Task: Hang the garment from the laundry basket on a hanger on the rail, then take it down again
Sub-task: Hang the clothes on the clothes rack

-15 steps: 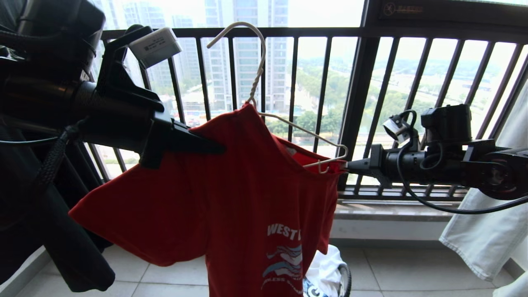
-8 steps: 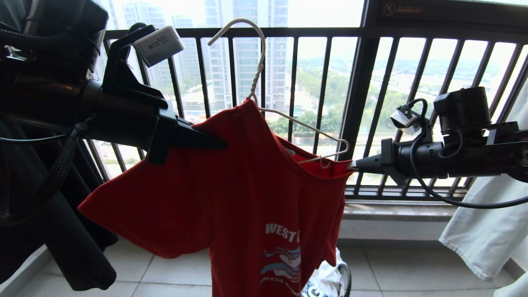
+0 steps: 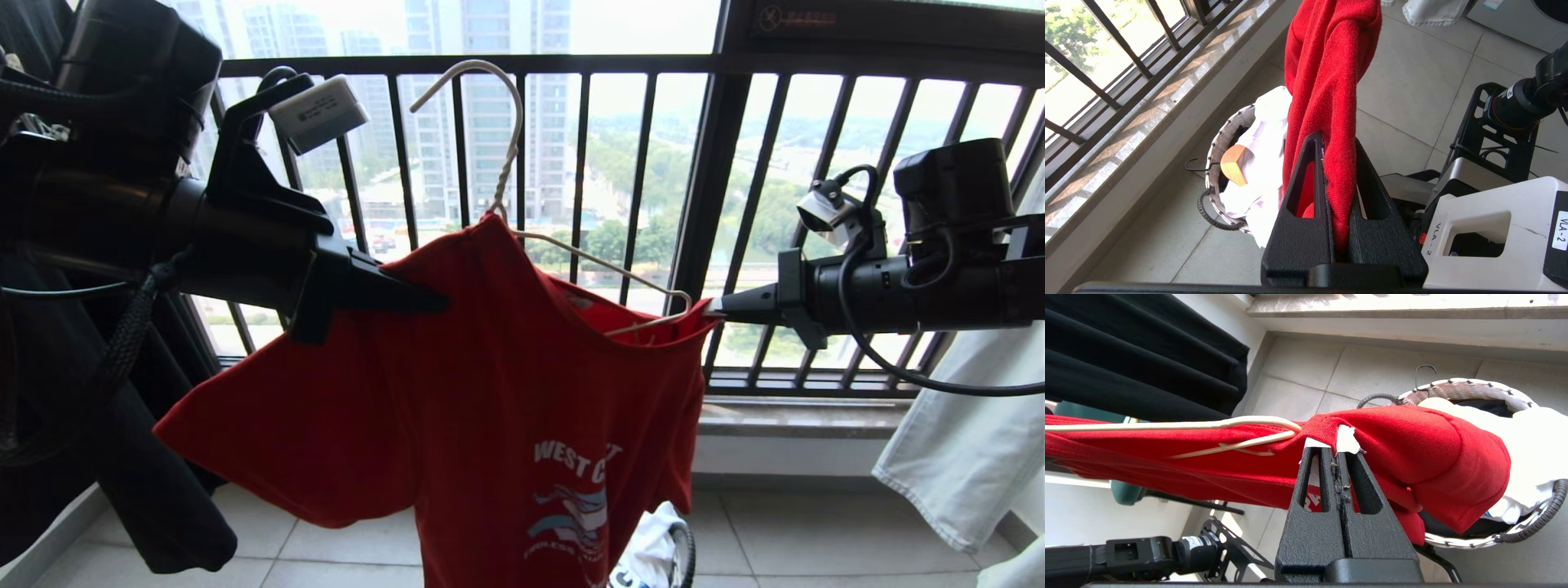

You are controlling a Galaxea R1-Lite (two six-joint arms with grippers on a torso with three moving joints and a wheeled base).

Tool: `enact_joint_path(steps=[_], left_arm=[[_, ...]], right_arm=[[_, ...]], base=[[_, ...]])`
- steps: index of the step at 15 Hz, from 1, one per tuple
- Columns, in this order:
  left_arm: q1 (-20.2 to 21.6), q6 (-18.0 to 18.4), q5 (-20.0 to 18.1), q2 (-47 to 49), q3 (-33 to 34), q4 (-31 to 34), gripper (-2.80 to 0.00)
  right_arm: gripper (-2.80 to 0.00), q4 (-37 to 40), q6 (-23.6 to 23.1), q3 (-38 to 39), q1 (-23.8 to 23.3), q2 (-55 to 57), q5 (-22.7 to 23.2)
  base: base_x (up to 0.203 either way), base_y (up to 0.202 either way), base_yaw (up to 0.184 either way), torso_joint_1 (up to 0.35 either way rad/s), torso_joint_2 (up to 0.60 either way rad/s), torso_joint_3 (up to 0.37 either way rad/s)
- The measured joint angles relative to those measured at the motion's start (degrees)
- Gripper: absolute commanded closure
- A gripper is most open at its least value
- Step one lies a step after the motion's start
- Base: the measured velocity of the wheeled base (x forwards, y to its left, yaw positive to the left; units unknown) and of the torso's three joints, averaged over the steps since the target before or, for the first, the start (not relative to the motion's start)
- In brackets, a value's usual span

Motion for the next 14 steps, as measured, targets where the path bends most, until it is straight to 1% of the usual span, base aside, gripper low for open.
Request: enact_joint_path(steps=[9, 10, 12, 14], left_arm=[[-0.7, 0.2, 0.0, 0.3, 2.6, -0.2, 0.00], [-0.7, 0.1, 0.0, 0.1, 2.6, -0.9, 0.00], [-0.9, -0.5, -0.1, -0.7, 2.7, -4.3, 0.00], [-1.1, -0.6, -0.2, -1.3, 2.7, -5.2, 0.00]], right_arm=[[0.00, 0.5, 1.4, -2.7, -0.9, 2.0, -0.6], [0.00, 0.5, 1.3, -2.7, -0.8, 2.5, -0.6], [0.00, 0.3, 1.3, -2.8, -0.8, 4.0, -0.6], [0.00, 0.2, 1.3, -2.9, -0.8, 5.2, -0.6]], base=[[0.000, 0.000, 0.000, 0.000, 0.00, 0.000], [0.000, 0.000, 0.000, 0.000, 0.00, 0.000], [0.000, 0.000, 0.000, 0.000, 0.00, 0.000], [0.000, 0.000, 0.000, 0.000, 0.00, 0.000]])
